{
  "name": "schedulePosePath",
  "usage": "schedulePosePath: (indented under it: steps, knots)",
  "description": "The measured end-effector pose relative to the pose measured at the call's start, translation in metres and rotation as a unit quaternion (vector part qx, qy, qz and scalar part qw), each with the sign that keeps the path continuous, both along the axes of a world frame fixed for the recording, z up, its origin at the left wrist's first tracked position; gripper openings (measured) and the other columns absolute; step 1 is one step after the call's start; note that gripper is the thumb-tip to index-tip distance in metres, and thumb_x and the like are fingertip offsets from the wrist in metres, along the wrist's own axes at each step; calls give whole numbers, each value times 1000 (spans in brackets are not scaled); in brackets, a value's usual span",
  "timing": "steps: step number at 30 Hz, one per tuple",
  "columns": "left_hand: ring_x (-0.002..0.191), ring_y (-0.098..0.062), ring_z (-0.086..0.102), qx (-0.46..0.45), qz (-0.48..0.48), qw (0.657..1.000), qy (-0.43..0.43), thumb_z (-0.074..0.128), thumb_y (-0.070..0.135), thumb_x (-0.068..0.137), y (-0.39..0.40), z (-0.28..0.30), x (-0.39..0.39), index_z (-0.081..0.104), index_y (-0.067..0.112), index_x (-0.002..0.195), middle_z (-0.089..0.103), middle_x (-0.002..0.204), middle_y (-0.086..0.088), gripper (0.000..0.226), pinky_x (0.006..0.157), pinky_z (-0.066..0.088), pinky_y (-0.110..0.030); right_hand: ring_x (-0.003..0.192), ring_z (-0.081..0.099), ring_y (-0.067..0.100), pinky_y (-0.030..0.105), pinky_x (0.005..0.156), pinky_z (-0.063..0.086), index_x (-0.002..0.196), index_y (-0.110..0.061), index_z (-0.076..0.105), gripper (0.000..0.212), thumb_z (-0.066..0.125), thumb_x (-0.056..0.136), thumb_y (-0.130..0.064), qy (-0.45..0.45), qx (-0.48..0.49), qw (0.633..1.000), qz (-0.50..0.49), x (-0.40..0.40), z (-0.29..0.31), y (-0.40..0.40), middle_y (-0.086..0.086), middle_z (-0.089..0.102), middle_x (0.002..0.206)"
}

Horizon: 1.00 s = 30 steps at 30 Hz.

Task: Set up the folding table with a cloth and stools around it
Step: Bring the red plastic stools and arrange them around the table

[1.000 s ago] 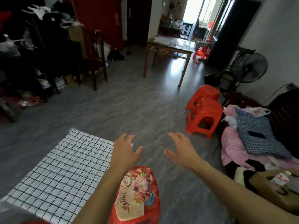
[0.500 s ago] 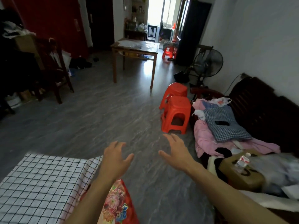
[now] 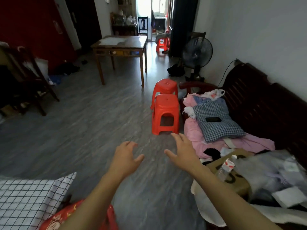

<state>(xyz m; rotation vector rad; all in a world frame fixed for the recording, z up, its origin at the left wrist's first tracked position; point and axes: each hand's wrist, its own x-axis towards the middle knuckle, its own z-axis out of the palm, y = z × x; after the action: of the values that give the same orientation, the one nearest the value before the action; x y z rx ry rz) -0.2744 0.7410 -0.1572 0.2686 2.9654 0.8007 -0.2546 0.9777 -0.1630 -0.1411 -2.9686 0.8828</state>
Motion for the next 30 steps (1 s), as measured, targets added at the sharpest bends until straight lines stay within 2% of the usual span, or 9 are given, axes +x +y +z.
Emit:
schedulePosePath:
  steps: [3,8,11,16,20,25,28,30]
  knots:
    - [121,-25,52,15,-6,1000,9,50,62,68,28,2,-27,62,15,120,58,128,-9,71,104,39,-34,141,26,33,50,112,31,149,-24,29,84,54,78,-59,8,-5,1000,-2,-21,0,29,15,29,154]
    - [121,-27,51,22,-2,1000,9,70,45,78,52,-2,-77,61,18,122,56,130,-10,52,104,38,-34,141,27,32,51,111,33,150,-26,26,82,58,81,-55,2,-4,1000,-1,-61,-8,53,13,28,154]
    - [122,-26,51,38,2,999,10,72,41,79,61,-11,-112,62,16,122,56,130,-10,50,105,38,-34,140,27,32,49,112,32,151,-25,26,81,61,83,-53,0,28,1000,6,-96,-11,63,13,28,154]
    - [122,-26,52,63,-2,998,4,56,54,69,75,-30,-193,63,15,121,59,128,-11,65,105,39,-35,141,28,28,51,110,34,150,-28,26,79,61,83,-52,-6,50,999,-1,-175,-17,78,10,30,153]
    - [120,-27,53,80,-6,997,1,55,53,68,80,-32,-267,64,14,117,60,126,-12,64,105,38,-35,140,29,28,51,110,34,149,-29,27,79,62,82,-52,-28,55,998,-15,-241,-15,88,9,31,153]
    - [120,-27,53,56,-16,998,8,41,67,62,88,-38,-359,63,17,118,60,126,-12,78,104,38,-37,141,29,28,49,113,31,149,-24,30,78,60,82,-53,-26,54,998,-35,-312,-15,104,11,31,153]
    - [121,-27,53,54,-36,998,8,43,66,63,99,-39,-396,63,17,120,59,128,-11,78,106,37,-38,140,31,29,49,112,31,149,-24,30,82,52,78,-60,-38,54,997,-39,-346,-22,113,11,33,153]
    - [123,-27,52,47,-45,998,4,50,60,67,107,-42,-424,63,15,121,59,128,-11,71,106,37,-37,141,29,29,47,113,30,149,-24,29,80,57,81,-56,-49,58,996,-40,-375,-29,122,11,31,153]
